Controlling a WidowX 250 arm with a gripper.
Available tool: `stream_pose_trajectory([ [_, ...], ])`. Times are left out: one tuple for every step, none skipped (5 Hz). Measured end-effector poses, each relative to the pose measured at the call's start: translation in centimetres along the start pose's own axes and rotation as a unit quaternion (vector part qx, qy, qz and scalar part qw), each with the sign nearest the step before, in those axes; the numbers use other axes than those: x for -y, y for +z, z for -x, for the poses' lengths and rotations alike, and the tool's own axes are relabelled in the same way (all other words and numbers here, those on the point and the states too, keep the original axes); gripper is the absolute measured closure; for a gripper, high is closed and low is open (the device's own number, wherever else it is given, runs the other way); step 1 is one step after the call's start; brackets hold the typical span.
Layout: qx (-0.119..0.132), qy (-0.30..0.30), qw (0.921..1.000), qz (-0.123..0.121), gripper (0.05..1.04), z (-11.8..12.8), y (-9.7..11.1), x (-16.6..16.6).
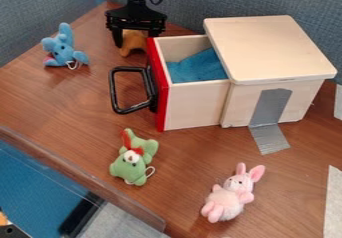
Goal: Put the yellow duck in the drawer
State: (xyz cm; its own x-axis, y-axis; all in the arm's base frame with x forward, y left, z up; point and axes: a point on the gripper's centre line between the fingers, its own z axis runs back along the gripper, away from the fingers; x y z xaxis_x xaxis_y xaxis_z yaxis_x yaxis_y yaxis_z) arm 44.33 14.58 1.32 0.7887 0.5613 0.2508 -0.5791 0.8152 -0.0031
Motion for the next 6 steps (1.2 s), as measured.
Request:
stream_pose_trajectory([
  [-0.001, 0.005, 1.0000, -0.005, 0.082, -0.2, -1.0, 0.2],
  [-0.006, -0.002, 1.0000, -0.007, 0.128, -0.4, -1.7, 0.2],
  [-0.005, -0.006, 1.0000, 0.005, 0.325, -0.5, -1.8, 0.5],
  [-0.006, -0.010, 0.9998, 0.014, 0.444, -0.5, -1.8, 0.5],
  [-0.016, -0.016, 0.9996, 0.017, 0.480, 0.1, -1.7, 0.5],
  [-0.002, -0.037, 0.9987, 0.036, 0.482, 1.0, 1.6, 2.1],
])
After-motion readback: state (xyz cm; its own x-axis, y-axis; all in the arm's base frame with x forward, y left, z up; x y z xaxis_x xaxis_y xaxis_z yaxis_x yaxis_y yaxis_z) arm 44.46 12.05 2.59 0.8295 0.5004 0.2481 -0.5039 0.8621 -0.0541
